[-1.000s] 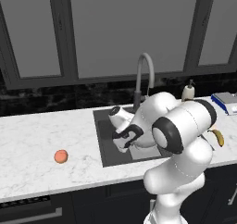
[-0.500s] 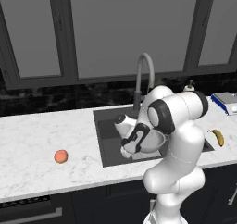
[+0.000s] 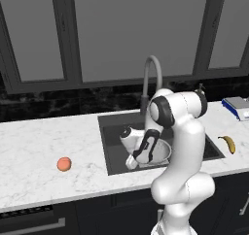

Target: Put the colander in the sink, put the banana, peach in the colander, and turn on the sink faucet and pour water over the colander.

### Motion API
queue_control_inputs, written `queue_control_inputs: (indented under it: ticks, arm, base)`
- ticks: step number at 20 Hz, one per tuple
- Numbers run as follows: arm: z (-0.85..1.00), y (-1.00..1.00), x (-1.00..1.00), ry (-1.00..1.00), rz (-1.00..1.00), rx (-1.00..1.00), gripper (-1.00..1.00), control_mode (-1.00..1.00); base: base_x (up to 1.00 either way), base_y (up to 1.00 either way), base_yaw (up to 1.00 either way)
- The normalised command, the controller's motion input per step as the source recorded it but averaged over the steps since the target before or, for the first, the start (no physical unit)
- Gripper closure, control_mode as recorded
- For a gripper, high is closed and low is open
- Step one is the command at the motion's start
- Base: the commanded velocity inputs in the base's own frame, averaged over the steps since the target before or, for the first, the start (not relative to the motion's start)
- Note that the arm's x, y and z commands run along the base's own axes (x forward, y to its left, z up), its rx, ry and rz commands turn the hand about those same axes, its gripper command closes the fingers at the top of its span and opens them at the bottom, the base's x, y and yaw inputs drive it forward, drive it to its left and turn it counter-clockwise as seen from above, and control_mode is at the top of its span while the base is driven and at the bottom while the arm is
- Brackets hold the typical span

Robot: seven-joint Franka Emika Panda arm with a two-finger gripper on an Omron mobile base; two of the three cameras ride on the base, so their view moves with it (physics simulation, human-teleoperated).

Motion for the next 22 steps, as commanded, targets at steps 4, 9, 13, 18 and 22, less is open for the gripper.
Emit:
queue_control_inputs:
  ticks: [4,9,13,18,22]
  arm:
    - [-0.28,0.0,0.43,0.0,0.0,0.01,1.0,-1.0]
    - [-0.24,0.0,0.43,0.0,0.0,0.02,1.0,-1.0]
    - [-0.04,-0.16,0.13,0.0,0.0,0.01,1.0,-1.0]
    - [0.0,-0.27,0.0,-0.01,0.0,0.02,1.0,-1.0]
    - [0.01,-0.15,0.0,0.0,0.0,0.03,-1.0,-1.0]
  base:
    - [0.0,0.0,0.0]
    - [0.0,0.0,0.0]
    - [0.0,0.0,0.0]
    - [0.0,0.0,0.0]
    - [0.0,0.0,0.0]
